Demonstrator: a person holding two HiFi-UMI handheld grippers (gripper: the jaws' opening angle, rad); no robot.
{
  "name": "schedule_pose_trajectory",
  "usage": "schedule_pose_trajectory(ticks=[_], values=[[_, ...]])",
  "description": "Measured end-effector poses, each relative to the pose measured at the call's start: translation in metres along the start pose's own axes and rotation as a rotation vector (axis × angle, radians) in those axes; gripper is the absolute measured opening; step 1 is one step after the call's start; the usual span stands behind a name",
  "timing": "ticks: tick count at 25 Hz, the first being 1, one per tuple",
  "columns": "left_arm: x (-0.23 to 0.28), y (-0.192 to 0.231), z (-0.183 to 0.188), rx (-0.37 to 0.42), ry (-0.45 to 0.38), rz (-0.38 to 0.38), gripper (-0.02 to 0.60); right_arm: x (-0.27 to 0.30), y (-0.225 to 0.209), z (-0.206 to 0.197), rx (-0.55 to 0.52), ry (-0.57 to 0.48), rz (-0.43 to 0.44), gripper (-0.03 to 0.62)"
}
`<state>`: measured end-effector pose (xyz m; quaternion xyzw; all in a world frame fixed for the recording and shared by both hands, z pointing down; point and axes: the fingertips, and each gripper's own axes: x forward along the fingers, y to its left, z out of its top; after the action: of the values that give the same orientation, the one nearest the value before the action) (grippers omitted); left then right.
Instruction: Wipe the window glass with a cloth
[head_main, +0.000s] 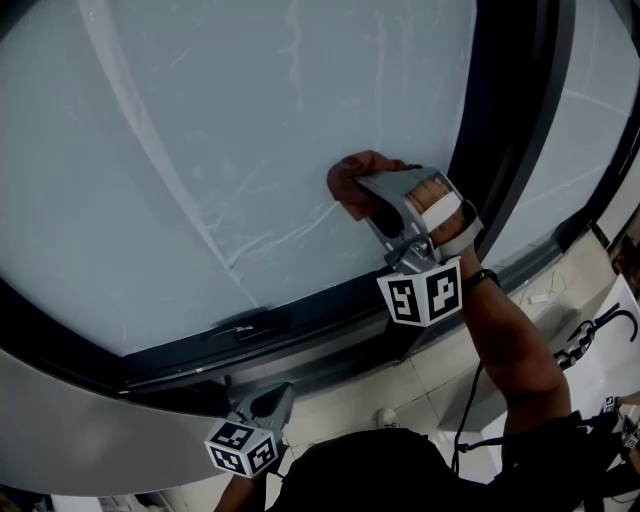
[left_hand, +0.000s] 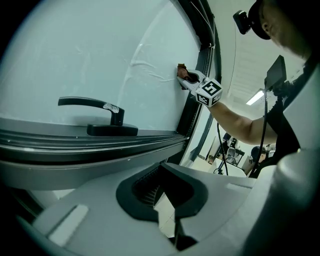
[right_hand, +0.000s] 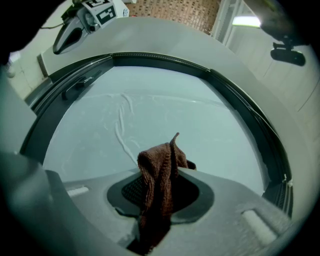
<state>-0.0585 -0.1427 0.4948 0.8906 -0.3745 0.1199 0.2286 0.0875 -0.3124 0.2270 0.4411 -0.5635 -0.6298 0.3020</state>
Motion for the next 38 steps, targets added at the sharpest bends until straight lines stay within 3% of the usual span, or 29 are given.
schedule_pose_trajectory(ticks=[11, 38], values=[[0.001, -0.001, -0.001, -0.006, 0.0, 0.002, 0.017, -0.008, 0.031, 0.001, 0.05, -0.002, 0.022, 0.08], [0.003, 0.001, -0.001, 0.001, 0.013, 0.001, 0.017, -0.035, 0.15, 0.001, 0.111, 0.013, 0.221, 0.079]])
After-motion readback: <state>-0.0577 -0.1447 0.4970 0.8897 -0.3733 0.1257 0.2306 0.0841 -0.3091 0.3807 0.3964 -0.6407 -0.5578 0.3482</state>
